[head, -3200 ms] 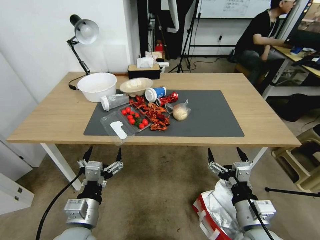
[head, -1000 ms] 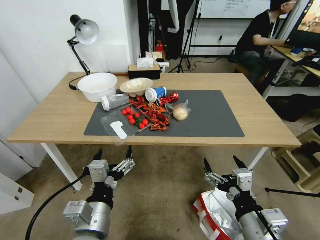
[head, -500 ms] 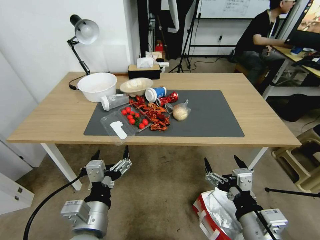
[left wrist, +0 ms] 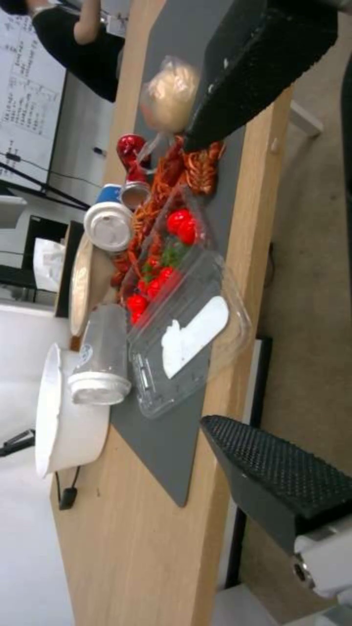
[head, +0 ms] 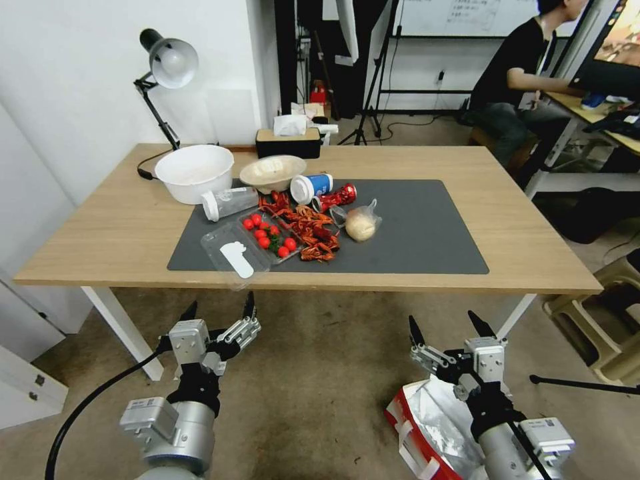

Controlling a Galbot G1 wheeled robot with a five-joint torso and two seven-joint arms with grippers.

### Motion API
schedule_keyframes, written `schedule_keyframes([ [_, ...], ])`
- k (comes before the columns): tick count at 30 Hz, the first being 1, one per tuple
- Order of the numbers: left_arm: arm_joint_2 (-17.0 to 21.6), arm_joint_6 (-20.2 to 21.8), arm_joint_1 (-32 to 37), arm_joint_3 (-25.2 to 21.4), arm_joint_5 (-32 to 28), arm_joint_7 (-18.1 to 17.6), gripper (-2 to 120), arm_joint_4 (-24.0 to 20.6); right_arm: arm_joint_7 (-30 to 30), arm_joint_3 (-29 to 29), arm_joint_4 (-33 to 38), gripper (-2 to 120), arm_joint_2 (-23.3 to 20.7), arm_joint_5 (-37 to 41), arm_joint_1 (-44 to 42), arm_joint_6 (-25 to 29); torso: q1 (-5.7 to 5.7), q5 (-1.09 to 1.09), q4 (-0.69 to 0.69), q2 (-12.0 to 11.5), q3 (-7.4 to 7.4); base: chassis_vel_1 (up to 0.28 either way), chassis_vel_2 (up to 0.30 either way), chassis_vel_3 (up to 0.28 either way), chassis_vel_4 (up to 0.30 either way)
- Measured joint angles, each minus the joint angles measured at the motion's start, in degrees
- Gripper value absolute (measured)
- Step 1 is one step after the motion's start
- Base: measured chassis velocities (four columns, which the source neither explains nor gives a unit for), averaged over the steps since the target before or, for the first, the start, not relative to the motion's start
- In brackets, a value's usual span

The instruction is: Pick up the food delivery bag from the floor and place it on the table.

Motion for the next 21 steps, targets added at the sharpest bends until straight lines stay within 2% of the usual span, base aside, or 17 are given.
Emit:
schedule_keyframes([
  [9, 0.2, 0.2, -0.1, -0.4, -0.1, -0.1, 100, 0.0, 0.0, -0.1, -0.1, 100, 0.1, -0.1, 0.0, 0.1, -1.28, 0.00, 0.00, -2.9, -1.59, 0.000, 0.000, 0.000, 0.000],
  [21, 0.3, 0.3, -0.1, -0.5, 0.0, -0.1, 100, 0.2, 0.0, -0.1, -0.4, 100, 0.2, -0.4, 0.1, 0.1, -2.37, 0.00, 0.00, -5.4, -3.00, 0.000, 0.000, 0.000, 0.000],
])
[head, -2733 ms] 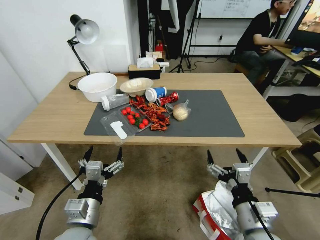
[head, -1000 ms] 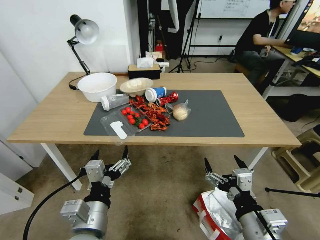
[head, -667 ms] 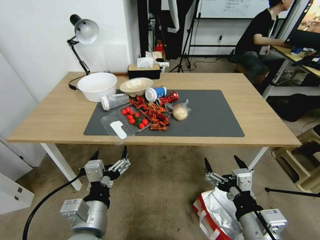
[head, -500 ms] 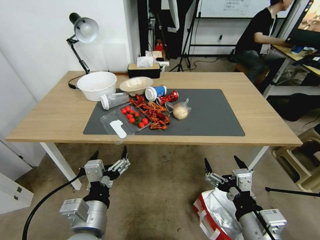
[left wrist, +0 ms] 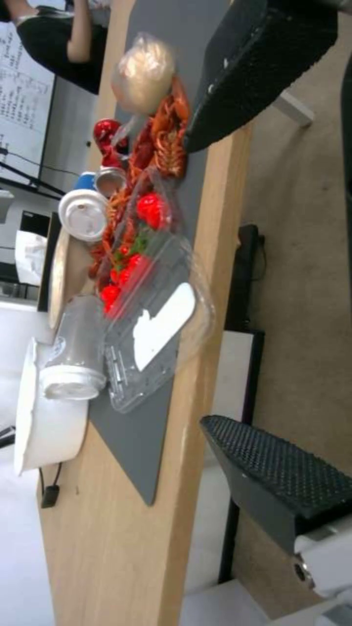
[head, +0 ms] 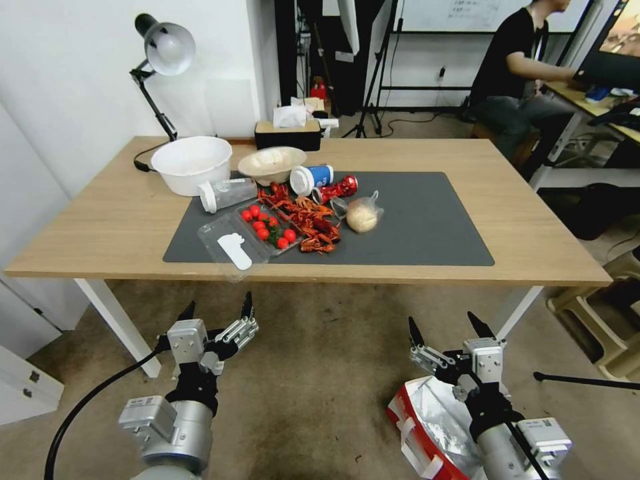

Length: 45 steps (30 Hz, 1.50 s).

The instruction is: Pick up the food delivery bag from the floor and place it on the table.

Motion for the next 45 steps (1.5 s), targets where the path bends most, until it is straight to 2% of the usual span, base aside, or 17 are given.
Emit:
schedule_keyframes([
  [6, 0.0, 0.0, 0.0, 0.0, 0.0, 0.0, 100, 0.1, 0.0, 0.0, 0.0, 100, 0.0, 0.0, 0.0, 0.0, -0.28, 0.00, 0.00, -0.7, -0.39, 0.000, 0.000, 0.000, 0.000],
  [30, 0.0, 0.5, -0.1, -0.2, 0.1, -0.5, 100, 0.6, 0.0, 0.0, -1.2, 100, -0.1, -0.2, 0.6, 0.0, -3.97, 0.00, 0.00, -9.2, -5.21, 0.000, 0.000, 0.000, 0.000],
  [45, 0.2, 0.9, -0.3, -0.6, 0.2, -0.2, 100, 1.1, 0.0, -0.3, -1.7, 100, 0.0, -0.3, 0.6, 0.0, -5.39, 0.00, 0.00, -12.6, -7.26, 0.000, 0.000, 0.000, 0.000],
])
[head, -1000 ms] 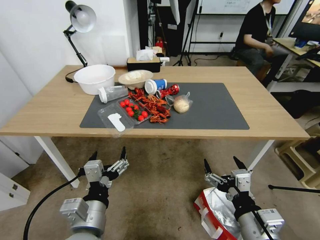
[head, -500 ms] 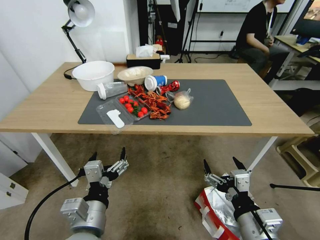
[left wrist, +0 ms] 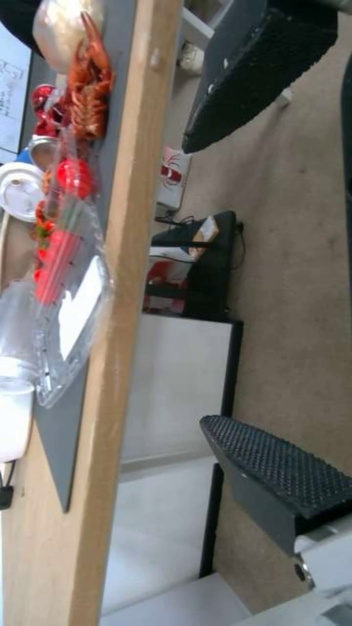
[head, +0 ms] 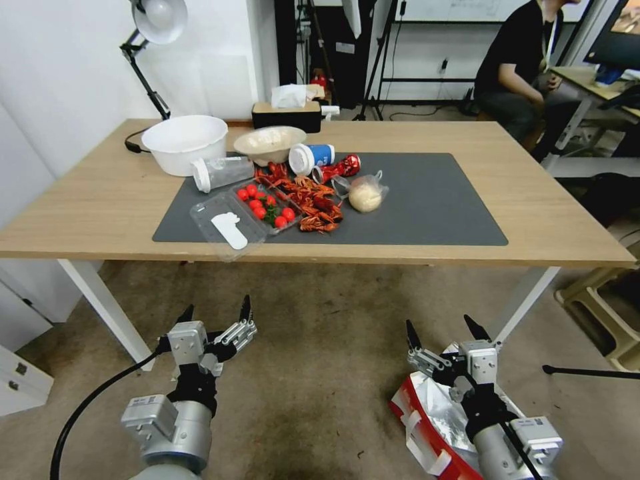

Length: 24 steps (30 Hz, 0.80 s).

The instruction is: Pick up the food delivery bag from the floor and place it on the table.

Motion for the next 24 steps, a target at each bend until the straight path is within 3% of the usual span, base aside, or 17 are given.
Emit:
schedule_keyframes([
  [24, 0.2, 0.3, -0.5, -0.3, 0.2, 0.1, 100, 1.0, -0.1, 0.1, -0.7, 100, -0.1, 0.0, 0.5, -0.1, -2.23, 0.00, 0.00, -5.4, -3.19, 0.000, 0.000, 0.000, 0.000],
])
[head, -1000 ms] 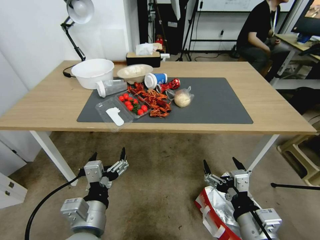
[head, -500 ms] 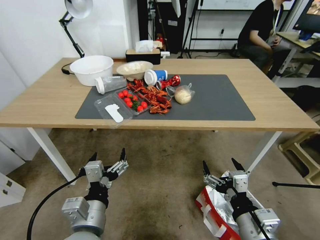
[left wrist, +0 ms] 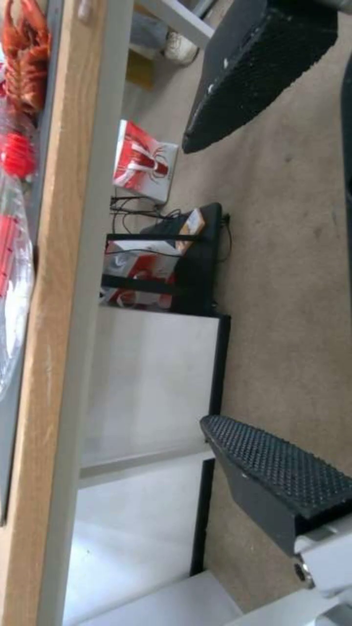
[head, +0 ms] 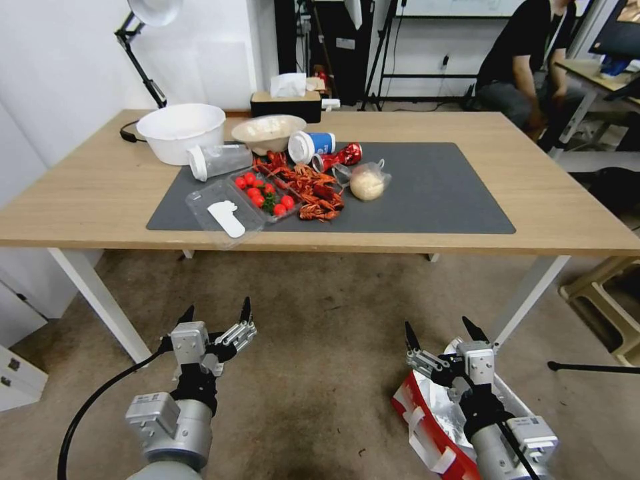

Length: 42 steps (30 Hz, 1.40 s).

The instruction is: Pick up the food delivery bag from the floor and place it on the table.

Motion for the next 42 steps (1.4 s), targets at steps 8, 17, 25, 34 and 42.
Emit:
schedule_keyframes([
  [8, 0.1, 0.0, -0.1, -0.4, 0.1, 0.0, 100, 0.2, 0.0, 0.0, -0.2, 100, 0.0, 0.1, 0.1, 0.0, -0.59, 0.00, 0.00, -1.6, -0.96, 0.000, 0.000, 0.000, 0.000],
  [17, 0.3, 0.0, -0.3, -1.1, 0.3, 0.0, 100, 0.7, 0.0, 0.1, -0.5, 100, -0.1, 0.2, 0.3, -0.1, -1.73, 0.00, 0.00, -4.4, -2.66, 0.000, 0.000, 0.000, 0.000],
  [25, 1.3, -0.1, -0.7, -2.3, 0.7, 0.5, 100, 1.5, -0.1, 0.3, -0.8, 100, -0.3, 0.2, 0.5, -0.1, -2.56, 0.00, 0.00, -6.6, -4.03, 0.000, 0.000, 0.000, 0.000],
  [34, 3.4, -0.3, -0.6, -3.2, 0.6, 0.8, 100, 2.0, -0.2, 0.6, -1.1, 100, -0.7, 0.3, 0.6, -0.1, -3.46, 0.00, 0.00, -9.0, -5.58, 0.000, 0.000, 0.000, 0.000],
  [42, 4.4, -0.5, -0.3, -3.4, 0.5, 0.9, 100, 2.3, -0.3, 0.7, -1.2, 100, -1.3, 0.4, 0.7, -0.1, -4.19, 0.00, 0.00, -11.0, -6.82, 0.000, 0.000, 0.000, 0.000],
])
